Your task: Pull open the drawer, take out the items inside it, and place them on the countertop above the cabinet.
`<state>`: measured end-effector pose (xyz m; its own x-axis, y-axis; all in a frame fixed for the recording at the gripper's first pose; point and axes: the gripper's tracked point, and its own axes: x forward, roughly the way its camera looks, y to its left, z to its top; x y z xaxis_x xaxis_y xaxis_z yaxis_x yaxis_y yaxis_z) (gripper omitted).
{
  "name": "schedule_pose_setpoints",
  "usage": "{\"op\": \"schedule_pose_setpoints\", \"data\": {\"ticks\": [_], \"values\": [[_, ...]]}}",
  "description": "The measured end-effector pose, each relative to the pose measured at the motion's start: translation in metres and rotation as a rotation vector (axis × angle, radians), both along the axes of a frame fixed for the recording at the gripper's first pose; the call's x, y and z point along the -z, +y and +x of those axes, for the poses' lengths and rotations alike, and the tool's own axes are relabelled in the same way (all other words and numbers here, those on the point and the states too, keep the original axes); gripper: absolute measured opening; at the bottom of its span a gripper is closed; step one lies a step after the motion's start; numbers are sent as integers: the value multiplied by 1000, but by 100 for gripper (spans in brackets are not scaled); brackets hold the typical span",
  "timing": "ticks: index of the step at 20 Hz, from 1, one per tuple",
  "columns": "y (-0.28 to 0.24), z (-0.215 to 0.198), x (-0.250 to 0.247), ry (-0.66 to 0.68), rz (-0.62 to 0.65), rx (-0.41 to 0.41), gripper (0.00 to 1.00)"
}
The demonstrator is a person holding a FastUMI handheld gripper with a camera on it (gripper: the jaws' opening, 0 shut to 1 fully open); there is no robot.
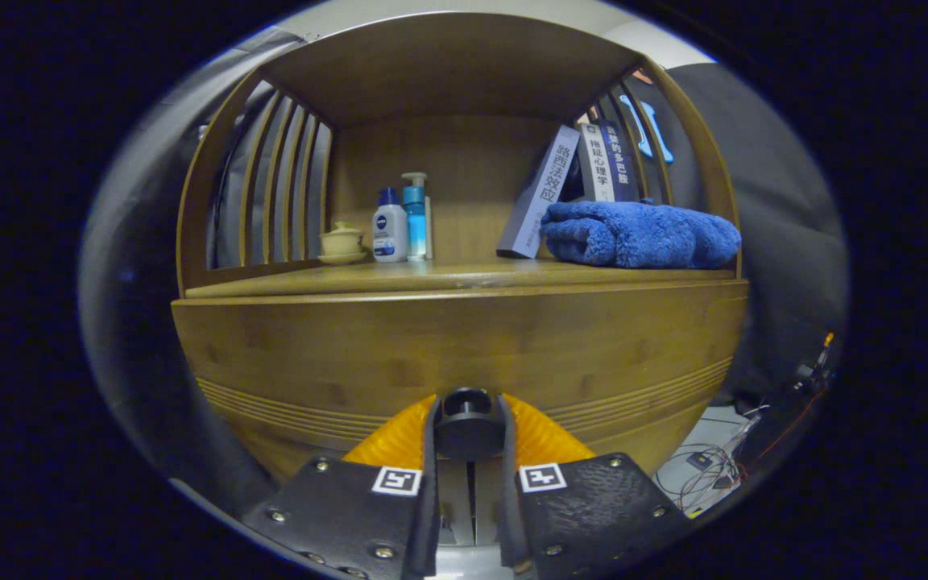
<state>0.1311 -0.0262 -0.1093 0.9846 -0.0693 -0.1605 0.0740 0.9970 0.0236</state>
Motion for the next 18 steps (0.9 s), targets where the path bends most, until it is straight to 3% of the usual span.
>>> {"op": "schedule_pose_setpoints", "data": {"ticks": [9, 18], "values": [[0, -71, 0, 35, 38, 20, 30], [4, -150, 6, 27, 36, -19, 30]]}}
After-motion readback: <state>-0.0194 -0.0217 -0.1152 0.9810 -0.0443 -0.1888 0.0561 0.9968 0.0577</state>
